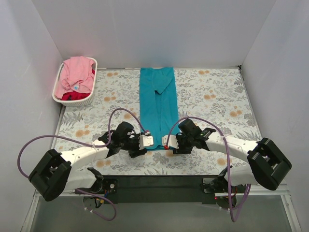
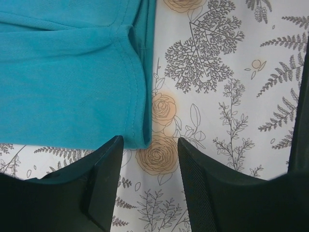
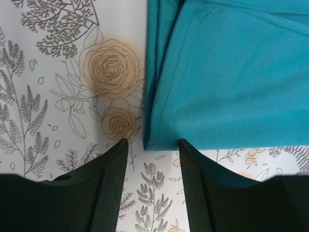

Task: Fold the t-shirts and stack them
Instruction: Fold the tshirt

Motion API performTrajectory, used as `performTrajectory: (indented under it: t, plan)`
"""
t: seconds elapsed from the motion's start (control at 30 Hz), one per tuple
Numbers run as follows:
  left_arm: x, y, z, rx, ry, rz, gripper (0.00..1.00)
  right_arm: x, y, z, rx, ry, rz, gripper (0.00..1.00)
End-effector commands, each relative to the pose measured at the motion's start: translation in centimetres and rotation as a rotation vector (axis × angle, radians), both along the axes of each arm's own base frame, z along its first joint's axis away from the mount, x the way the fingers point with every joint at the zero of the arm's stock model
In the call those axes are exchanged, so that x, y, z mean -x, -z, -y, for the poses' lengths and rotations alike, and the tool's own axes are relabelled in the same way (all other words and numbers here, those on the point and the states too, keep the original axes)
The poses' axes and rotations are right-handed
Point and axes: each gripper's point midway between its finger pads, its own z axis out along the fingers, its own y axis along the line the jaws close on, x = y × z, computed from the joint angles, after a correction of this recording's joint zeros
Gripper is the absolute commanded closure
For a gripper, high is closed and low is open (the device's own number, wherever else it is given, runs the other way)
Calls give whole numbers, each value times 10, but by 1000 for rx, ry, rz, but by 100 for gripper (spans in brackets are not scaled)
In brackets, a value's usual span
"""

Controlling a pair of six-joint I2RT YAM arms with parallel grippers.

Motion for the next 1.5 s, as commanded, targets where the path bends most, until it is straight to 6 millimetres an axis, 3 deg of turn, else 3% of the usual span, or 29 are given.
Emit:
performTrajectory:
  t: [0.0,0.2,0.3,0.57,0.67,0.73,0.87,1.03,1.13,1.3,1.33,1.47]
  plan:
    - [-12,-6,6,27,2,80,53,-8,-1,-9,-31,-35,57,47]
    - [-10,6,3,-4,31,79,54,-3,16,1,15,-43,43,48]
    - [-12,12,1,-28,54,100,56,-3,19,4,27,-45,42,53]
    - [-7,30,-5,-92,65,44,63,-2,27,12,63,-31,42,77]
    - [-8,29,-3,-95,57,26,74,-2,27,13,64,-15,37,92]
    - [-7,30,-4,-103,53,14,87,-2,27,13,63,-10,34,99]
    - [-6,24,-3,-96,64,17,99,1,20,11,47,3,21,99]
    - [0,19,-4,-97,74,-6,100,10,16,12,33,12,-2,99]
    - [2,22,-6,-103,78,-12,100,15,16,13,34,8,-15,79]
    - [0,22,-4,-101,76,-19,100,16,14,11,31,-17,-4,58]
    - [0,21,-3,-99,74,-18,100,16,14,11,31,-21,-5,49]
    - [0,21,-2,-96,76,-24,100,20,20,10,45,-35,-27,46]
